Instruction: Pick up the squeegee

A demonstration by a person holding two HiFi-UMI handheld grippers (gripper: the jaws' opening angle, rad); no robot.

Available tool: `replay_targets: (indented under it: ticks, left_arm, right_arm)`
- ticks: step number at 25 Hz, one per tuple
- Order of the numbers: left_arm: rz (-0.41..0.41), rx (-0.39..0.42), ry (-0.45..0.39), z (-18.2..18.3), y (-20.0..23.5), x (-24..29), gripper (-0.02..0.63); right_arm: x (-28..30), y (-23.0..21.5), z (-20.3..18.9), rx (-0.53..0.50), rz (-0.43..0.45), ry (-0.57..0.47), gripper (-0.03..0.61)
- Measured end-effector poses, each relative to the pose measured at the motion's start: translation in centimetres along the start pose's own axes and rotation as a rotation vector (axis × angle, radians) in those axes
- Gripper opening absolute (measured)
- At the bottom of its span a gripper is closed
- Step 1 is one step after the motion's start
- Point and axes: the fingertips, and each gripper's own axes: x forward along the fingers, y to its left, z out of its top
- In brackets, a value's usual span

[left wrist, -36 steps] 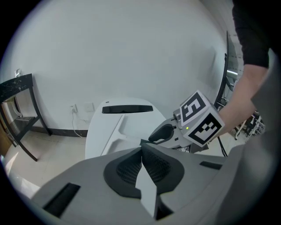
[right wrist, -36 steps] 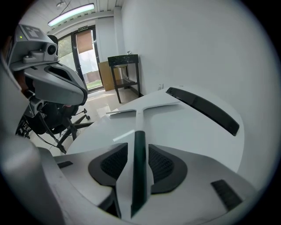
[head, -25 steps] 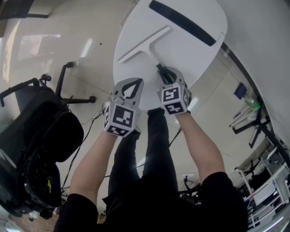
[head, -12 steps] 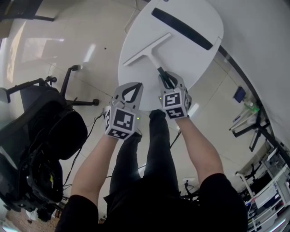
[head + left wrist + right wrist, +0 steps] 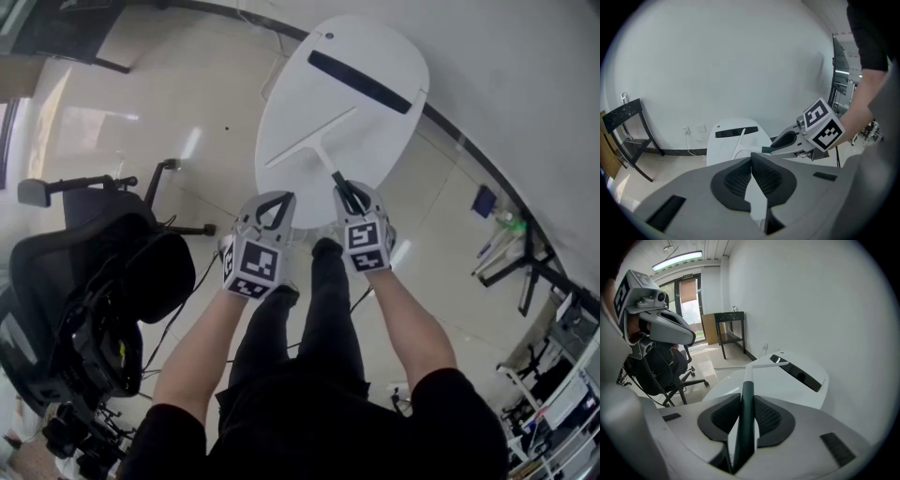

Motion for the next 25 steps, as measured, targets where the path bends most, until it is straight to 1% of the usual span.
replay_targets:
  ticks: [5, 12, 20, 25]
  left_arm:
    - [-0.019, 0.032, -0.040, 2.6, -2.9, -4.8, -0.008]
    - [-0.038, 0.116, -0.112, 5.9, -7.5, -12.1, -0.008]
    - [-0.060, 0.208, -0.159, 6.1, -12.1, -18.8, -0.008]
    - [-0.072, 0.241, -0.178, 5.9, -14.2, -21.3, -0.008]
  right_arm:
    - [-6.8, 1.8, 1.9, 0.007, -0.040, -0.039, 0.097]
    - [-16.9, 5.7, 3.8, 0.013, -0.098, -0.116, 0.097]
    - [-25.8, 9.9, 5.1, 0.012, -0.154, -0.216, 0.097]
    - [-29.7, 11.5, 6.5, -0.009, -0.178, -0.272, 0.097]
